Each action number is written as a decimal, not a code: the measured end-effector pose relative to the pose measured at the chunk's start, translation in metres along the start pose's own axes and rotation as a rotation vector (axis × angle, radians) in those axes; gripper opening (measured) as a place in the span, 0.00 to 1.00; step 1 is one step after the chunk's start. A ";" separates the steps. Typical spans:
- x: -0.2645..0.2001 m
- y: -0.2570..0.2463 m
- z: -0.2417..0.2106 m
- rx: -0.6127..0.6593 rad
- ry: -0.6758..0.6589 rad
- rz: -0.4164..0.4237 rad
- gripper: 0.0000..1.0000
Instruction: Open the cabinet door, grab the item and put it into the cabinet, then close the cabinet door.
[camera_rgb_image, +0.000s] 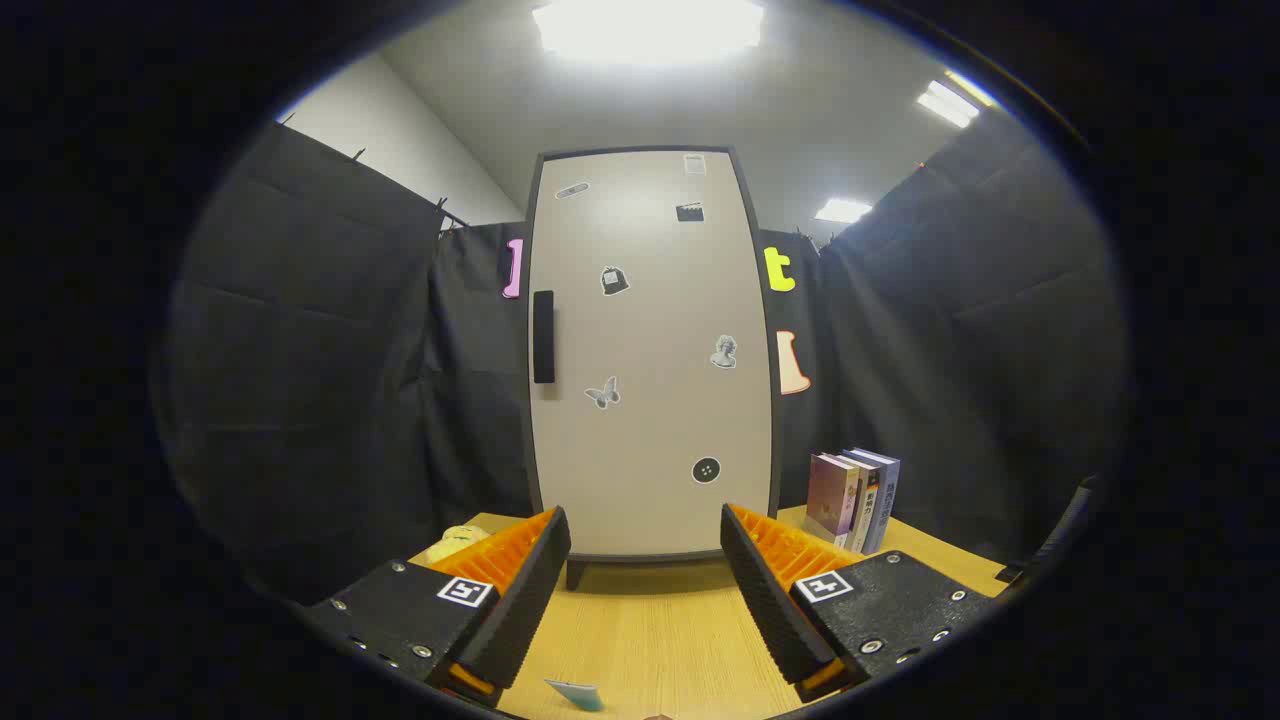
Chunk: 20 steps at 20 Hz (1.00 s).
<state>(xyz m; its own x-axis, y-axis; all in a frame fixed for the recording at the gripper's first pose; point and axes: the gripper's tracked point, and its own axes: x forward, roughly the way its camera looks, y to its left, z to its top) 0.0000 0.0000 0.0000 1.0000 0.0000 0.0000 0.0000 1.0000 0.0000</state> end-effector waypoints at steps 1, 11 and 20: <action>0.000 -0.001 0.000 0.002 0.002 -0.001 0.94; 0.000 0.001 -0.003 0.007 0.005 0.009 0.94; -0.003 0.007 0.000 0.010 -0.002 0.019 0.94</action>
<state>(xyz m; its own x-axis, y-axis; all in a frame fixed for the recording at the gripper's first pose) -0.0029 0.0070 -0.0005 0.9998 0.0191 0.0026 -0.0191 0.9998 0.0095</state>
